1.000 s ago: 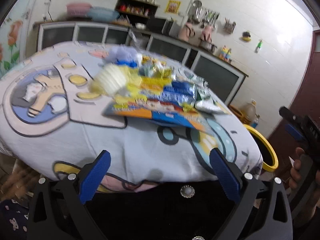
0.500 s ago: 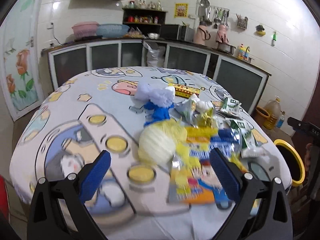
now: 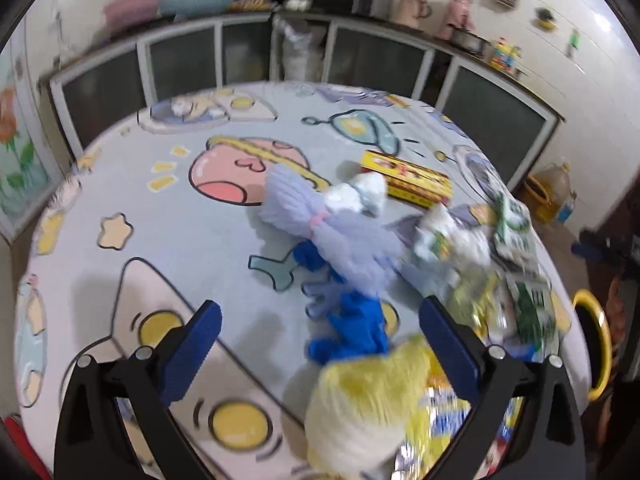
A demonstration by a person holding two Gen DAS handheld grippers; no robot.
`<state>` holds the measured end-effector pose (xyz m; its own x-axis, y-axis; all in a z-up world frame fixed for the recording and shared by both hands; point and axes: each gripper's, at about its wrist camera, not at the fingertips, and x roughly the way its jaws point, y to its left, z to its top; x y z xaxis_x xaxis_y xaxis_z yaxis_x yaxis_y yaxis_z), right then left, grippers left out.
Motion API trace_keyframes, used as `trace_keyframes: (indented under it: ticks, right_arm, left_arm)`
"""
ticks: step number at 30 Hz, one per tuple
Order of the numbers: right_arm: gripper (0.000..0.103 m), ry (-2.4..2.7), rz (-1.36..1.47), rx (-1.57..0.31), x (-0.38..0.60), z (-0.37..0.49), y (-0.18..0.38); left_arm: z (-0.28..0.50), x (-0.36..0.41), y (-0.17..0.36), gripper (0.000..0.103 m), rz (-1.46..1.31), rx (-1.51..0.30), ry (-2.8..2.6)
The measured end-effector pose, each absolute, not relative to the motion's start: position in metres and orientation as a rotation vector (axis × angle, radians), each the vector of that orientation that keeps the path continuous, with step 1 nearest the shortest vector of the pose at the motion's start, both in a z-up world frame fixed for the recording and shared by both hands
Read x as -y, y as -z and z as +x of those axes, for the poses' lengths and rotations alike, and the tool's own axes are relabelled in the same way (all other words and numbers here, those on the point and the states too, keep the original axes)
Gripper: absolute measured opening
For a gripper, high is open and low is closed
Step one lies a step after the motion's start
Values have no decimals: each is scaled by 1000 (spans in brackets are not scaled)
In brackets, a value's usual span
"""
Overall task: Collect trash
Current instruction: 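Grasp the lavender foam net with left tool while right tool grasps green milk cartons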
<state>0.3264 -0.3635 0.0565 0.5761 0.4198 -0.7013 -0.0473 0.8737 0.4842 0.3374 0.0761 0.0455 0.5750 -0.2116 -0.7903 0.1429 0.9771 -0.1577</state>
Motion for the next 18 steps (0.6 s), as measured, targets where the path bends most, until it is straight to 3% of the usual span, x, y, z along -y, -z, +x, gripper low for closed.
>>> trace_keyframes:
  ticks: [18]
  right_arm:
    - [96,-273,545,-1133,350,407,-23]
  left_arm:
    - [447,-70,-12,95,-343,-1167,304]
